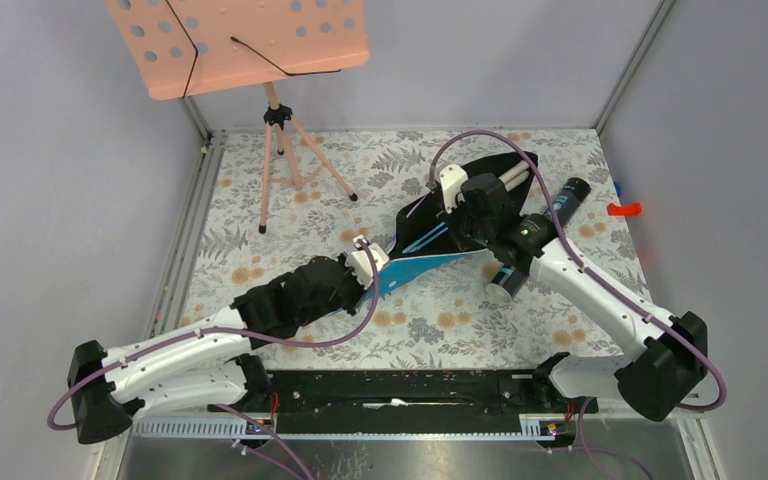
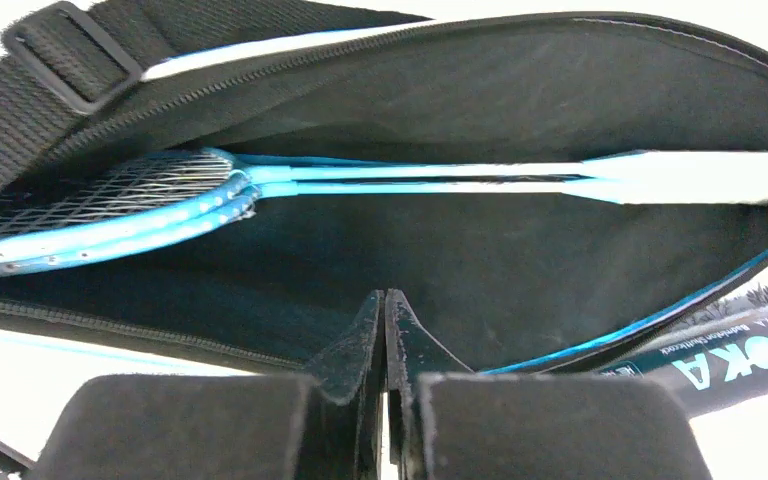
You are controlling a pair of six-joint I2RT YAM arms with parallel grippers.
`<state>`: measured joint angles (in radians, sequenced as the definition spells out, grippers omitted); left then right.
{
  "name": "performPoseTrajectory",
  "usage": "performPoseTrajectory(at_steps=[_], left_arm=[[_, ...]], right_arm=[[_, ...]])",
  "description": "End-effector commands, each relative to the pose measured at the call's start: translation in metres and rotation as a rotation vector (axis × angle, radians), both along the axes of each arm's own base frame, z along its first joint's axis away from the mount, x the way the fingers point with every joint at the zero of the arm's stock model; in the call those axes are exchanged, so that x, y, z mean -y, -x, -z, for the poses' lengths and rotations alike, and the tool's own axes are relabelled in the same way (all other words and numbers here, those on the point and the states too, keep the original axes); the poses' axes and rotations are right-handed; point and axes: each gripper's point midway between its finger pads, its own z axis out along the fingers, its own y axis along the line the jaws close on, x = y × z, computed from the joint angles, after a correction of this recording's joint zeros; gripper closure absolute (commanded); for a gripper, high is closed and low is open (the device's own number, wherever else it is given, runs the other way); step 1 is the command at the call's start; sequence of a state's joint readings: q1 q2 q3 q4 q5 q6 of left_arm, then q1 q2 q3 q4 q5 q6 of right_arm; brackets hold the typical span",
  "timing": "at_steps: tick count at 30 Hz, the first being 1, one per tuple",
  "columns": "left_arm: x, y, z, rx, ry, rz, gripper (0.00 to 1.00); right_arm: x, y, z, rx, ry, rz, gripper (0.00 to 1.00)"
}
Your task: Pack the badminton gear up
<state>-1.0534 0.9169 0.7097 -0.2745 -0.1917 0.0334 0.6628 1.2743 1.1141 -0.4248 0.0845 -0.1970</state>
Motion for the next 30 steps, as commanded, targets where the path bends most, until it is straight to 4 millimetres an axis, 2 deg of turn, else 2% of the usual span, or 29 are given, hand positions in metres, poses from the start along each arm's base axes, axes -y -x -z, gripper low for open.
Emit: performPoseTrajectory(at_steps=[1, 3, 5, 7, 9, 11, 13, 16, 20, 23, 28, 30], left_arm=[[-0.004, 0.007, 0.006, -0.032, -0.003, 0.005, 1.0], [-0.005, 0.008, 0.009, -0.037, -0.002, 0.001, 1.0], [-0.003, 0.01, 0.011, -0.038, 0.001, 0.018, 1.0], [0.0, 0.011, 0.01, -0.037, -0.001, 0.038, 1.0], [0.004, 0.012, 0.009, -0.038, -0.001, 0.059, 1.0], [0.005, 0.011, 0.009, -0.037, 0.001, 0.056, 1.0], [0.006, 0.011, 0.011, -0.046, 0.0, 0.055, 1.0], [0.009, 0.012, 0.015, -0.066, -0.002, 0.053, 1.0], [0.01, 0.012, 0.02, -0.079, -0.014, 0.055, 1.0], [0.011, 0.012, 0.023, -0.084, -0.023, 0.058, 1.0], [0.014, 0.013, 0.028, -0.095, -0.031, 0.065, 1.0], [0.016, 0.013, 0.028, -0.097, -0.026, 0.071, 1.0]], right_arm=[[0.004, -0.003, -0.014, 0.048, -0.014, -0.023, 1.0], [0.009, -0.007, -0.021, 0.066, -0.002, -0.002, 1.0], [-0.009, 0.005, -0.026, 0.046, -0.067, -0.112, 0.97], [-0.038, 0.033, -0.031, -0.006, -0.2, -0.293, 0.75], [-0.055, 0.046, -0.038, -0.042, -0.32, -0.341, 0.67], [-0.06, 0.05, -0.034, -0.095, -0.398, -0.291, 0.56], [-0.067, 0.053, -0.031, -0.135, -0.46, -0.264, 0.5], [-0.072, 0.053, -0.023, -0.206, -0.502, -0.189, 0.46], [-0.084, 0.058, -0.025, -0.261, -0.566, -0.167, 0.44], [-0.092, 0.066, -0.037, -0.276, -0.633, -0.203, 0.42], [-0.101, 0.082, -0.07, -0.245, -0.764, -0.289, 0.39], [-0.106, 0.09, -0.071, -0.262, -0.776, -0.323, 0.39]])
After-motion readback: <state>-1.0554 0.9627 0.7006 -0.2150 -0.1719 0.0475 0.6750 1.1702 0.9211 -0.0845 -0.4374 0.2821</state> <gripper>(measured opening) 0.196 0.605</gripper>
